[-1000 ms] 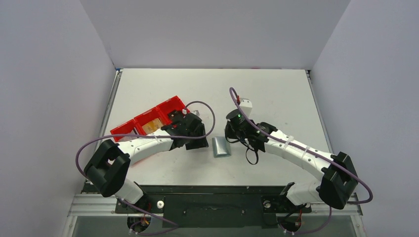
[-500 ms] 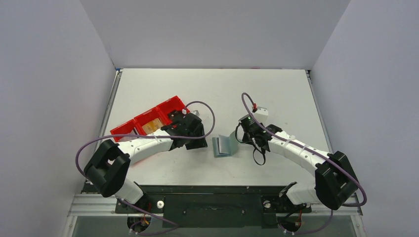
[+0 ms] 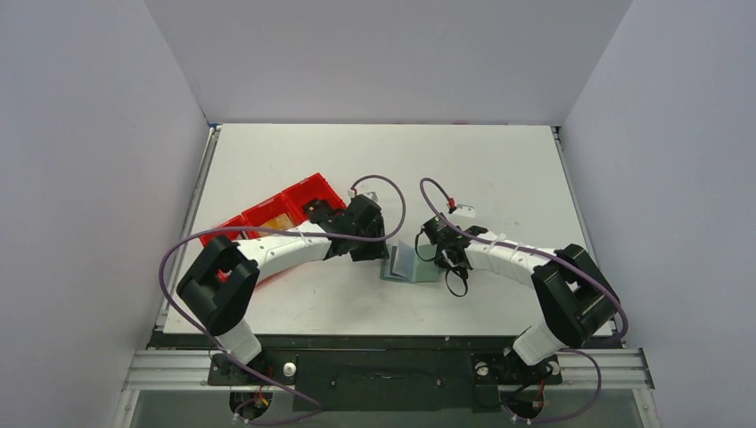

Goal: Take the credit cards out of the card holder
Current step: Open the card holder at the center of the board.

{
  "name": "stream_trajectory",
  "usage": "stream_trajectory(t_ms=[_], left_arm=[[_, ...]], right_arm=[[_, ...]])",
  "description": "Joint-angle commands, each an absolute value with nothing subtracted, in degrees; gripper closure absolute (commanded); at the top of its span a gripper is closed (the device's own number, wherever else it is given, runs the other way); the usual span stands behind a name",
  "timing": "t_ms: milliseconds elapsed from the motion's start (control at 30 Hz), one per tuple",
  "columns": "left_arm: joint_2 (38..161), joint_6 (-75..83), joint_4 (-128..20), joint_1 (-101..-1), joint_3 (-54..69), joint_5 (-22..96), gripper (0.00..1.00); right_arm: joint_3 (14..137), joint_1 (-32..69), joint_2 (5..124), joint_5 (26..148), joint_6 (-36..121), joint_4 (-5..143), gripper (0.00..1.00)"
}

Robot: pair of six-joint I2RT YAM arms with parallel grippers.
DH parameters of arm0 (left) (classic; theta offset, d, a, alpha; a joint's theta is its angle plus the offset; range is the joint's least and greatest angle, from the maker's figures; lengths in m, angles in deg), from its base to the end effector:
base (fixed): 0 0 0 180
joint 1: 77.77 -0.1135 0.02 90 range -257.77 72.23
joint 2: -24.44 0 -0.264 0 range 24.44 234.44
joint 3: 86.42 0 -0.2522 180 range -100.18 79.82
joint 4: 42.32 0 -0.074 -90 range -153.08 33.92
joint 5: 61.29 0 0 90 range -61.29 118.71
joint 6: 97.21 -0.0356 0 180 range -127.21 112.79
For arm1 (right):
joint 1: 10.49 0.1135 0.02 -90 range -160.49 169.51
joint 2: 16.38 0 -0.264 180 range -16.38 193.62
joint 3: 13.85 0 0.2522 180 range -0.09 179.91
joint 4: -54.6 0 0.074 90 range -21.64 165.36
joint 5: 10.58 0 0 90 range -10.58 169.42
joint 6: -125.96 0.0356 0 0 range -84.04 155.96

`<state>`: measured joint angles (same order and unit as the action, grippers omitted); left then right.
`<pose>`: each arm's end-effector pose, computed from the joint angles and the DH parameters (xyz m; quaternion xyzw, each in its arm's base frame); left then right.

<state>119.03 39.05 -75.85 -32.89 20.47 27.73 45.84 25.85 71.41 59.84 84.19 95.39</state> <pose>0.2404 -0.2385 0.1945 -0.0141 0.9536 -0.2090 0.2163 0.2254 0.1510 0.1582 0.1313 0.9603 -0.0022 0.2460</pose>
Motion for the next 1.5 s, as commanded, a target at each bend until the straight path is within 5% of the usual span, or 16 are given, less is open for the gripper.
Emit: stream_trajectory(t_ms=[0, 533, 767, 933, 1467], left_arm=[[121.1, 37.8, -73.7, -32.6, 16.8, 27.9, 0.60], [128.1, 36.0, -73.6, -30.1, 9.4, 29.5, 0.75], [130.5, 36.7, -72.6, -27.7, 6.6, 31.8, 0.76], [133.7, 37.7, -70.5, -26.2, 4.1, 34.2, 0.76], [141.4, 49.1, -64.7, -24.9, 4.8, 30.1, 0.81]], right_arm=[[45.7, 25.4, 73.2, 58.6, 84.8, 91.9, 1.00], [46.2, 24.3, 70.1, 59.7, 83.5, 90.9, 1.00], [46.4, 23.2, 61.8, 59.9, 83.5, 93.1, 0.66], [46.6, 22.0, 54.5, 57.7, 83.5, 97.3, 0.57], [41.8, 20.8, 50.3, 65.5, 82.8, 93.5, 0.58]])
